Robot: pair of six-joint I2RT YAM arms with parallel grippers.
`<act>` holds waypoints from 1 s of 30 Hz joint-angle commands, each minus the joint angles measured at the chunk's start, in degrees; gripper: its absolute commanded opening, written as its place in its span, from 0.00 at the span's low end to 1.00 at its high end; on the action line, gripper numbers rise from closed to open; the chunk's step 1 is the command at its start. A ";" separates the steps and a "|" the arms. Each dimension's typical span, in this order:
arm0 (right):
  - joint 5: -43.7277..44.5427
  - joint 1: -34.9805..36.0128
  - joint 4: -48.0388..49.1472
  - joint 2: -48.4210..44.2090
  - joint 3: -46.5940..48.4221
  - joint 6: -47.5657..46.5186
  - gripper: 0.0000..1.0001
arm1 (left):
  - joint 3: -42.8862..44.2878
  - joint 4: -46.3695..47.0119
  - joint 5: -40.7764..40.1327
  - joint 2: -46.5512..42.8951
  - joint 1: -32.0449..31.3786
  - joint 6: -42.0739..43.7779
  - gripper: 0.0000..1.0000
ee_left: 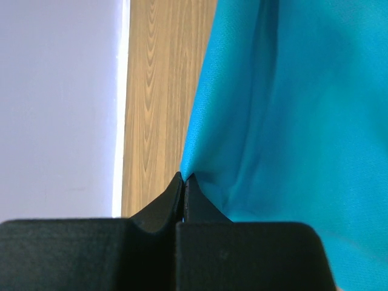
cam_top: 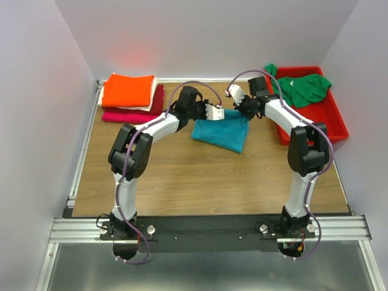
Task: Fold and stack the t-shirts
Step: Fold the tshirt
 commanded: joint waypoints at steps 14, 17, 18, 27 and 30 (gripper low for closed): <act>2.04 0.02 1.25 -3.67 -2.46 5.88 0.00 | 5.09 -2.17 2.13 3.95 0.89 -2.13 0.00; 4.05 -0.07 1.25 -4.11 -3.25 9.65 0.01 | 7.63 -1.91 0.99 4.91 0.71 -5.89 0.19; 5.02 0.02 1.34 -4.11 -3.25 9.67 0.05 | 7.65 -1.91 -0.24 5.18 0.71 -8.27 0.19; 18.83 -0.68 6.96 -3.57 -2.37 23.73 1.00 | 15.38 0.56 -25.46 1.06 1.68 -31.74 0.83; 12.62 -1.12 7.14 -7.69 -4.03 24.70 1.00 | 13.98 -2.86 -22.85 -4.57 3.61 -40.70 0.91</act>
